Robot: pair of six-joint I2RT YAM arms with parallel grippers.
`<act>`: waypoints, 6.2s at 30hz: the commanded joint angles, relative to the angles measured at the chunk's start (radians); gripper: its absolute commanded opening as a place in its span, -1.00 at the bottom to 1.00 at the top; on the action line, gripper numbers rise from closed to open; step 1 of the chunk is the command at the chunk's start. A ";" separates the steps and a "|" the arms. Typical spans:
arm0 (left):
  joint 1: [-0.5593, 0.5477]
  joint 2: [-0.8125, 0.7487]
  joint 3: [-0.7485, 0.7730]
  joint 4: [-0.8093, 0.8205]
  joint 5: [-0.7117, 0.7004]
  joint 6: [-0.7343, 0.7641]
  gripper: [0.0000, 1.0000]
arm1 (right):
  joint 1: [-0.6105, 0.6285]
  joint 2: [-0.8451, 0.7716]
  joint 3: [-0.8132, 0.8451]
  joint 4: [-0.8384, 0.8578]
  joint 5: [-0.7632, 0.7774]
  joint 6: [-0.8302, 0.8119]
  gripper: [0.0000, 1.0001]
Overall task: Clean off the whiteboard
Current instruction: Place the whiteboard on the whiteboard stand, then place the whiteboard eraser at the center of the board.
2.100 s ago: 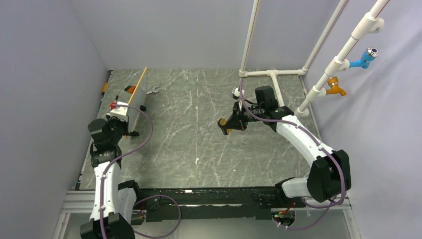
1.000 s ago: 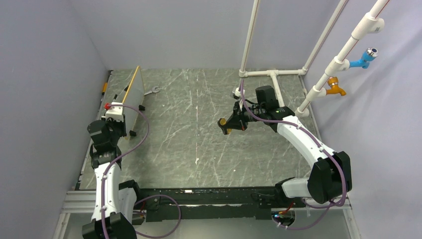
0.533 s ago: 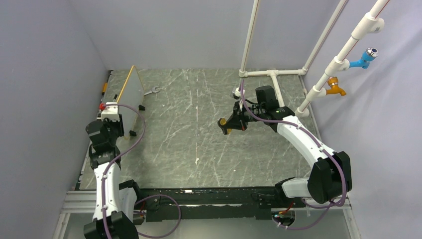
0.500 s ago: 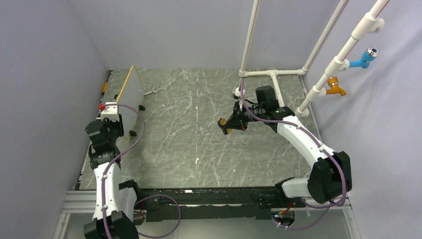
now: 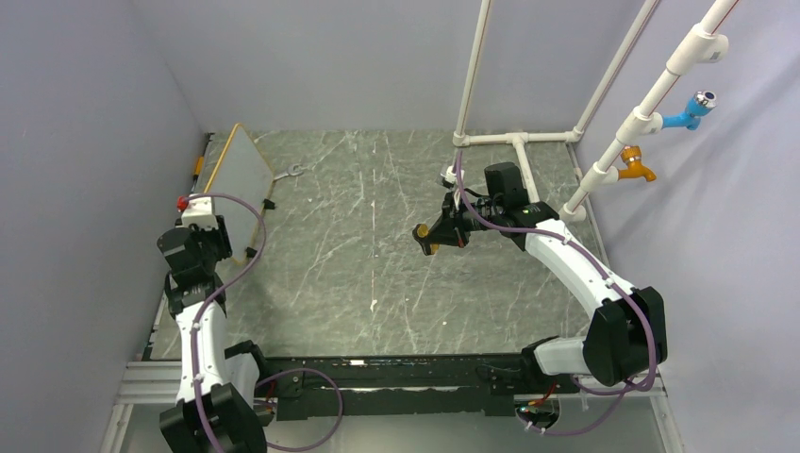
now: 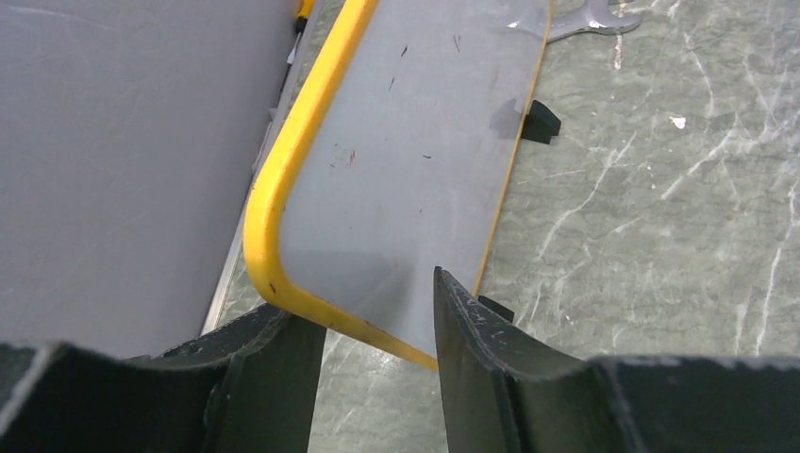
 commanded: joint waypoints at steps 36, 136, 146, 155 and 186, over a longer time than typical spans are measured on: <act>0.070 0.006 0.058 0.042 -0.097 -0.104 0.19 | 0.000 -0.013 0.009 0.012 -0.030 -0.034 -1.00; -0.315 -0.231 0.131 -0.341 0.350 -0.319 0.99 | -0.273 0.333 0.161 -0.131 0.205 -0.099 0.98; -0.315 -0.245 0.130 -0.335 0.369 -0.323 0.99 | -0.273 0.300 0.170 -0.176 0.153 -0.153 0.99; -0.315 -0.248 0.127 -0.321 0.401 -0.339 0.99 | -0.273 0.225 0.161 -0.196 0.151 -0.197 0.99; -0.315 -0.236 0.129 -0.317 0.416 -0.344 0.99 | -0.272 0.187 0.155 -0.198 0.129 -0.202 0.99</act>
